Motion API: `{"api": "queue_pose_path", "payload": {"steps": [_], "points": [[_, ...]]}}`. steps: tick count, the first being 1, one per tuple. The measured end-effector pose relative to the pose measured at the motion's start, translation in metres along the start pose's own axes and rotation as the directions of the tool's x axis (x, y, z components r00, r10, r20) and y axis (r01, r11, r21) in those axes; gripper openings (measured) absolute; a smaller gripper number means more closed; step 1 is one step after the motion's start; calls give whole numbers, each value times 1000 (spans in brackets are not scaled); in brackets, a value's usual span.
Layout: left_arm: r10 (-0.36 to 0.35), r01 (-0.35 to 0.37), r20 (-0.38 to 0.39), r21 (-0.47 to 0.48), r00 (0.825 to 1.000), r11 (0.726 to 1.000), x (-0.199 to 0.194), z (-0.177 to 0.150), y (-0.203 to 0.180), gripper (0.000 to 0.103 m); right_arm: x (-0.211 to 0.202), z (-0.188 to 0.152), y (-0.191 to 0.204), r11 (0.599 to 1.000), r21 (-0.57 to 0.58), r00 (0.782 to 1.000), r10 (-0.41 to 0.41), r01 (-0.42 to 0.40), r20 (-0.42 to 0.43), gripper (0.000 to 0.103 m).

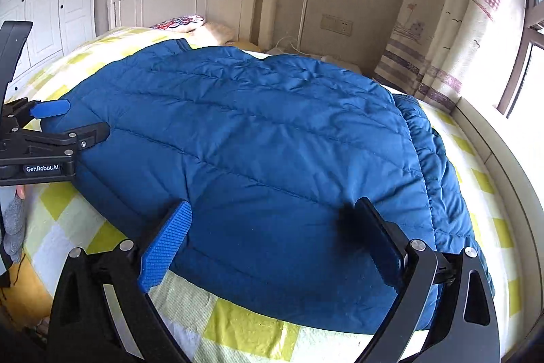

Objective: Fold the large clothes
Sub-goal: 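Press the folded jacket bundle flat with both grippers, then lift the right gripper away from the folded jacket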

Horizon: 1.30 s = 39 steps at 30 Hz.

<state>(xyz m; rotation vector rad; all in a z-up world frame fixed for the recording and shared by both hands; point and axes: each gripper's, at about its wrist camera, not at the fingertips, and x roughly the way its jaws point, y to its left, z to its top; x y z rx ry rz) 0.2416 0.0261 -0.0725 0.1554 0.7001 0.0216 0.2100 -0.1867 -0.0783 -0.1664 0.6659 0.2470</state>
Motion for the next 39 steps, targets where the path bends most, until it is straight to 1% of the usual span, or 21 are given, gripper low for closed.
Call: {"api": "queue_pose_path", "payload": {"steps": [3, 5, 8, 11, 12, 13, 15, 18, 20, 23, 25, 28, 29, 31, 32, 33, 34, 35, 37, 38, 39], "points": [[-28, 26, -38, -42, 999, 999, 7, 0, 12, 101, -10, -6, -12, 1000, 4, 1000, -28, 28, 0, 92], [-50, 48, -48, -58, 998, 997, 10, -1, 19, 101, -19, -15, -27, 997, 46, 998, -64, 64, 0, 92], [-44, 42, -47, -57, 998, 998, 10, -3, 21, 101, -33, -34, -54, 983, 152, 995, -101, 102, -13, 92], [-39, 36, -52, -50, 998, 998, 12, -2, 20, 101, -50, -52, -80, 950, 286, 992, -127, 128, -21, 92], [-41, 38, -53, -51, 998, 998, 12, -2, 20, 101, -56, -58, -87, 933, 342, 993, -112, 113, -21, 92], [-43, 40, -54, -53, 998, 998, 13, -1, 21, 101, -62, -63, -94, 913, 402, 997, -78, 76, -11, 92], [-46, 43, -55, -56, 997, 998, 13, -1, 21, 101, -70, -73, -103, 864, 503, 1000, 12, -24, 26, 92], [-47, 44, -57, -55, 997, 998, 14, 0, 21, 101, -66, -83, -103, 793, 583, 984, 166, -177, 72, 92], [-48, 44, -59, -55, 997, 998, 14, 0, 21, 101, -57, -85, -99, 764, 609, 974, 217, -214, 70, 92], [-53, 49, -65, -55, 996, 997, 16, 0, 22, 101, -44, -83, -94, 742, 635, 971, 233, -215, 57, 92], [-55, 51, -69, -54, 996, 997, 17, 0, 21, 101, -38, -78, -92, 735, 647, 974, 219, -202, 56, 92], [-52, 48, -74, -48, 996, 998, 18, 1, 19, 101, -25, -66, -93, 709, 677, 974, 218, -198, 56, 93], [-50, 47, -75, -46, 996, 998, 19, 1, 19, 101, -18, -60, -92, 710, 677, 976, 212, -192, 54, 96], [-49, 46, -75, -45, 996, 998, 19, 1, 18, 101, -7, -48, -89, 720, 676, 983, 181, -158, 37, 99], [-51, 47, -76, -45, 996, 998, 19, 1, 18, 101, -1, -42, -87, 720, 679, 985, 167, -144, 31, 99], [-52, 49, -76, -46, 996, 998, 19, 1, 19, 101, 5, -37, -87, 710, 690, 986, 164, -141, 33, 99], [-53, 50, -77, -45, 996, 998, 19, 1, 19, 101, 10, -34, -91, 684, 713, 985, 167, -153, 52, 99], [-54, 51, -77, -43, 996, 998, 19, 0, 18, 101, 13, -35, -100, 634, 754, 983, 162, -174, 91, 99], [-60, 57, -76, -36, 995, 998, 19, -1, 16, 101, 14, -35, -112, 558, 816, 988, 86, -152, 125, 96], [-59, 58, -73, -28, 996, 998, 18, -1, 14, 101, 18, -32, -113, 544, 827, 990, 63, -138, 124, 97], [-54, 53, -71, -19, 996, 998, 17, -2, 12, 101, 25, -26, -111, 555, 821, 991, 57, -129, 117, 97]]}}
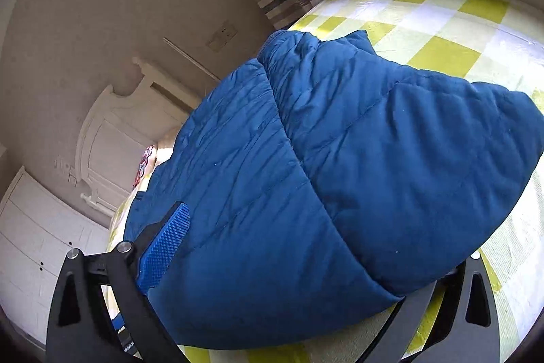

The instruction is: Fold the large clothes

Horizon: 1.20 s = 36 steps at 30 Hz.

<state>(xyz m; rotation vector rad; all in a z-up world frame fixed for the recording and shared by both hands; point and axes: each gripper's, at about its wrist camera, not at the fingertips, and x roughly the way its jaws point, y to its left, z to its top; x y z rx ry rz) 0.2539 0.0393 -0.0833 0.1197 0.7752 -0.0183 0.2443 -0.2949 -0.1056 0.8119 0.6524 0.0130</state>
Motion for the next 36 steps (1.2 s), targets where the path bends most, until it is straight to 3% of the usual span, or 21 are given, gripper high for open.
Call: {"api": "queue_pose_path", "payload": {"steps": [1, 5, 8, 10, 12, 15, 17, 22, 24, 27, 29, 31, 33, 36], "points": [[6, -6, 1, 6, 1000, 1000, -1, -1, -2, 101, 7, 1, 4, 1000, -22, 1000, -4, 4, -4, 95], [8, -8, 1, 3, 1000, 1000, -2, -1, -5, 101, 6, 12, -20, 988, 69, 990, 137, -139, 38, 49], [-5, 5, -7, 8, 1000, 1000, -7, 1, -6, 101, -8, 11, -25, 977, 51, 977, 204, -207, 58, 41], [-46, 46, -19, 8, 999, 999, -20, 6, -6, 99, -25, 7, -31, 967, 40, 966, 247, -250, 71, 39], [-91, 91, 18, -1, 996, 996, -41, 19, -7, 99, -41, 3, -43, 960, 42, 958, 274, -278, 78, 38], [-95, 92, 90, 35, 991, 995, -66, 51, -25, 100, -68, 1, -68, 952, 61, 952, 293, -299, 89, 38], [-101, 97, 90, 48, 991, 994, -63, 78, -47, 100, -88, 0, -80, 954, 41, 952, 293, -297, 86, 39], [-85, 83, 16, 100, 996, 992, -8, 139, -123, 100, -122, -2, -92, 960, -19, 957, 279, -278, 80, 39], [-42, 44, -17, 131, 999, 990, 21, 155, -151, 100, -127, -1, -93, 961, -21, 958, 277, -276, 74, 39], [36, -6, -141, 209, 989, 978, 86, 156, -182, 101, -125, 6, -89, 963, -33, 960, 271, -269, 65, 39], [31, -5, -151, 172, 988, 985, 102, 152, -177, 101, -126, 8, -82, 966, -58, 964, 255, -252, 71, 39], [14, -2, -115, 106, 993, 994, 89, 153, -161, 96, -128, 9, -78, 966, -72, 964, 254, -248, 77, 39], [-48, 50, -39, 70, 998, 996, 55, 146, -146, 92, -128, 10, -75, 969, -89, 967, 240, -232, 84, 39], [-164, 158, 56, 99, 985, 982, -14, 107, -135, 93, -127, 10, -71, 974, -107, 972, 213, -202, 104, 39]]}}
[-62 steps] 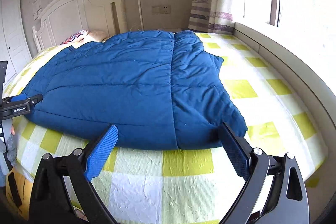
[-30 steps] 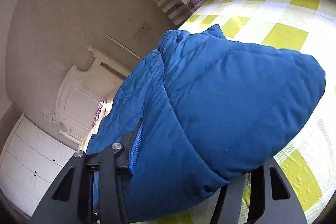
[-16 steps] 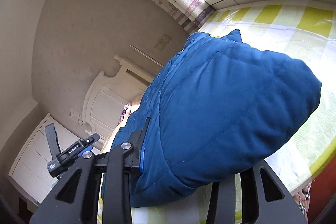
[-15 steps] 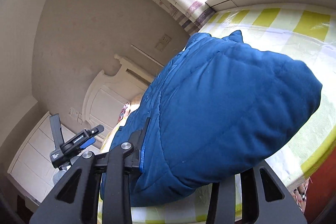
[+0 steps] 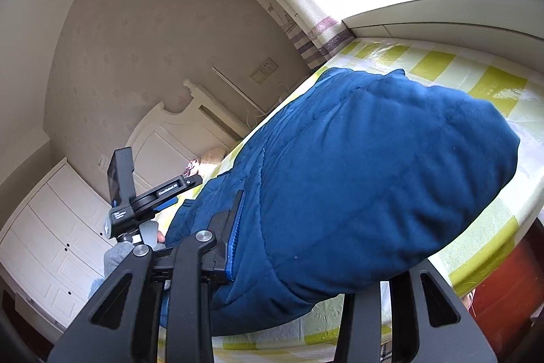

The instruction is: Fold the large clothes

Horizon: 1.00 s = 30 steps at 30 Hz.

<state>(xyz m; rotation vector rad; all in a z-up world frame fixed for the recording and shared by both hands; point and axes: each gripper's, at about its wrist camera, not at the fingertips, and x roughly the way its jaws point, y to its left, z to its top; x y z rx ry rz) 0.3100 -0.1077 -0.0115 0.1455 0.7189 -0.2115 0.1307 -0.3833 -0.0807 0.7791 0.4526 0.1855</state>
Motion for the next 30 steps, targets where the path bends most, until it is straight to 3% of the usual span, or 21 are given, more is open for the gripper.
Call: {"api": "queue_pose_path", "payload": {"steps": [2, 5, 7, 9, 11, 13, 15, 17, 18, 20, 22, 23, 24, 27, 30], "points": [[-61, 60, 12, 68, 998, 996, -34, -40, -12, 96, -1, 0, 5, 999, -23, 1000, -23, 23, 13, 39], [-48, 51, -27, 132, 998, 990, -40, -105, -32, 98, 0, 1, 23, 994, -87, 998, -58, 60, 26, 39], [-26, 19, 62, 109, 998, 994, -45, -130, -32, 98, 2, -2, 46, 976, -181, 993, -110, 118, 52, 39], [-57, 52, 54, 93, 997, 994, -53, -137, -30, 98, 4, -5, 80, 928, -314, 979, -180, 202, 99, 39], [-115, 111, 38, 113, 993, 987, -63, -141, -25, 97, 10, -15, 123, 838, -475, 963, -221, 268, 152, 39], [-203, 198, 29, 131, 979, 971, -74, -149, -11, 97, 21, -35, 171, 708, -637, 952, -220, 306, 213, 39], [-331, 328, 11, 95, 944, 940, -87, -157, 18, 97, 39, -64, 216, 533, -780, 945, -202, 327, 258, 39], [-416, 418, 67, -31, 907, 908, -102, -159, 69, 97, 63, -107, 254, 318, -892, 944, -183, 320, 274, 39], [-426, 437, 108, -111, 898, 893, -108, -157, 99, 97, 76, -133, 268, 194, -932, 945, -179, 307, 274, 39], [-449, 490, 202, -281, 871, 825, -117, -156, 164, 97, 106, -192, 283, -57, -969, 949, -196, 242, 248, 39], [-452, 519, 256, -419, 855, 745, -117, -160, 220, 98, 130, -245, 277, -223, -965, 957, -224, 135, 186, 40], [-464, 535, 268, -462, 844, 707, -115, -163, 240, 98, 138, -266, 270, -286, -950, 959, -213, 124, 189, 41], [-479, 551, 277, -491, 833, 675, -113, -165, 256, 99, 140, -278, 265, -313, -938, 961, -180, 146, 210, 41], [-562, 634, 316, -523, 764, 569, -104, -169, 277, 100, 135, -263, 258, -192, -971, 969, -171, 145, 179, 42], [-622, 674, 310, -531, 719, 514, -89, -161, 275, 100, 126, -256, 250, -186, -968, 971, -136, 167, 194, 41]]}}
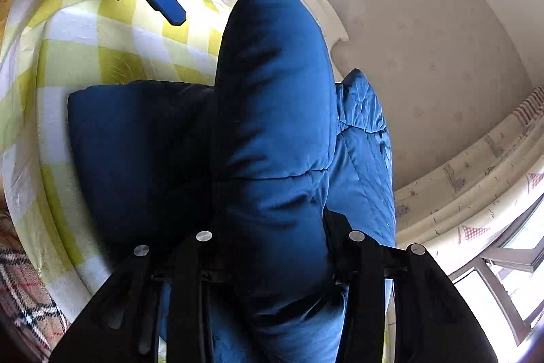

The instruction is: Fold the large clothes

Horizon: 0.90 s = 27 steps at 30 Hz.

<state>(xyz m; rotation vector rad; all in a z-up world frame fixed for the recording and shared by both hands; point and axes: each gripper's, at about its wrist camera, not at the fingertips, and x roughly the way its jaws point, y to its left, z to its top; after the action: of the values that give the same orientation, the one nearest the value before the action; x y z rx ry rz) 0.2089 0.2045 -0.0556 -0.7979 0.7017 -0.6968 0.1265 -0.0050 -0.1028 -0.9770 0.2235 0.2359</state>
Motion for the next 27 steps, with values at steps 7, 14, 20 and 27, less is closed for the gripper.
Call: {"api": "queue_pose_path", "payload": {"steps": [7, 14, 20, 27], "points": [[5, -2, -209, 15, 978, 1000, 89, 25, -15, 100, -12, -5, -1, 999, 26, 998, -28, 27, 48, 41], [118, -82, -331, 121, 936, 989, 152, 70, -39, 100, -20, -6, 11, 998, -42, 996, -46, 49, 76, 49], [159, -123, -345, 123, 925, 985, 175, 78, -12, 52, -75, -34, -13, 991, 133, 986, -34, 12, 162, 84], [119, -92, -298, 102, 947, 990, 169, 74, -2, 43, -78, -128, -71, 765, 636, 993, 119, -101, 14, 76]]}}
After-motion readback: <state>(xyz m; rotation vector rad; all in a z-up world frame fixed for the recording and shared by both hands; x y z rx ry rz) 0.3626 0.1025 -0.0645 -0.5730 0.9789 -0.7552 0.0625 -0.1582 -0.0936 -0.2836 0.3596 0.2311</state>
